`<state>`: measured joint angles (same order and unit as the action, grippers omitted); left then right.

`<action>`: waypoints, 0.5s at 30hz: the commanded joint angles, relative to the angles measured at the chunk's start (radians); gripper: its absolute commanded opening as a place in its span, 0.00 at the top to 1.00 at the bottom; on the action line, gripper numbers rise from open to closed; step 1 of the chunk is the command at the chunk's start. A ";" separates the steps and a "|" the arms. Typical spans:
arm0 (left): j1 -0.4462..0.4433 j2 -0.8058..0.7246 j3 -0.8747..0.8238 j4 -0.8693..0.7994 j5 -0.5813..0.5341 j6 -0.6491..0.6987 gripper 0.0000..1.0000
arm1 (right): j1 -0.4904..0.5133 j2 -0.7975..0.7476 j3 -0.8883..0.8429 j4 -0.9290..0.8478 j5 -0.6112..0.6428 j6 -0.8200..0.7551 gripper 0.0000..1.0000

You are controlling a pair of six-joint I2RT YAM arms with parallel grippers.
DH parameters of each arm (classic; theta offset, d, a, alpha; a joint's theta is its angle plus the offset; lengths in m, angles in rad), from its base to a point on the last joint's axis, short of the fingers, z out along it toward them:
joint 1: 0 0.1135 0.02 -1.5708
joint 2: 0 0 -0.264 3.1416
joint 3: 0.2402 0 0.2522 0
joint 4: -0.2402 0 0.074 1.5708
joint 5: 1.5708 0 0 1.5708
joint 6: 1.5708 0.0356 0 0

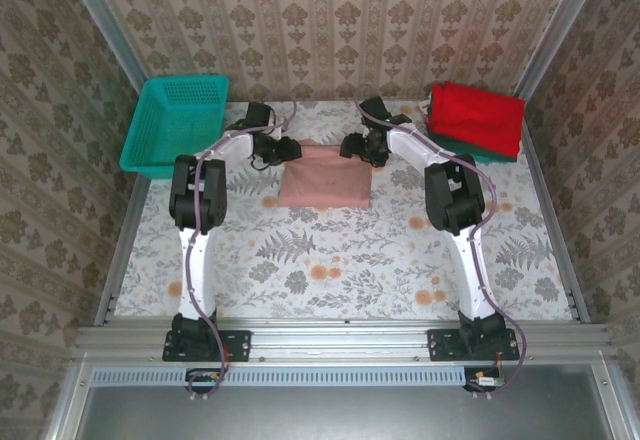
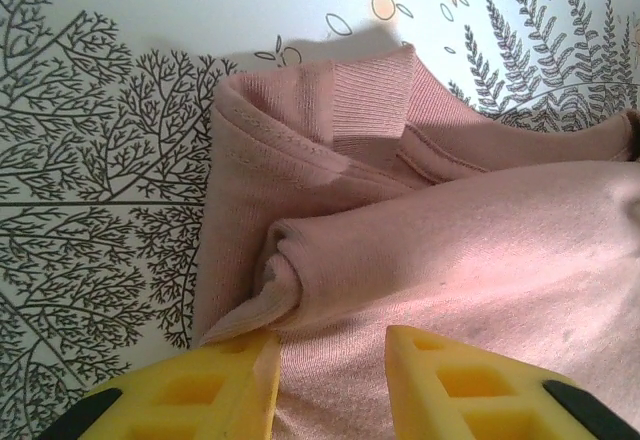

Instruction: Fold and stack the t-shirts

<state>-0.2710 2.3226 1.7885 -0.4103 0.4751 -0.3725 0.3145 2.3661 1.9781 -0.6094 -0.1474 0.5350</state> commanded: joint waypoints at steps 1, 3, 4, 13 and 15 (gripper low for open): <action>0.006 -0.065 -0.040 -0.056 -0.033 0.010 0.62 | -0.009 -0.119 -0.065 0.003 -0.012 -0.008 0.22; -0.006 -0.116 -0.051 -0.071 -0.049 0.017 0.62 | 0.008 -0.177 -0.106 0.026 -0.005 -0.011 0.22; -0.014 -0.142 -0.060 -0.074 -0.063 0.019 0.61 | 0.019 -0.202 -0.129 0.038 0.003 -0.010 0.22; -0.107 -0.272 -0.153 -0.018 -0.087 -0.001 0.56 | 0.051 -0.036 0.068 0.007 0.002 0.025 0.57; -0.124 -0.287 -0.217 0.024 -0.082 -0.011 0.58 | 0.041 0.064 0.194 -0.049 -0.002 0.028 0.60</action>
<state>-0.3782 2.0392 1.6489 -0.4061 0.3927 -0.3702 0.3859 2.3081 2.0552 -0.5831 -0.1509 0.5537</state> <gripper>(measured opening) 0.421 0.405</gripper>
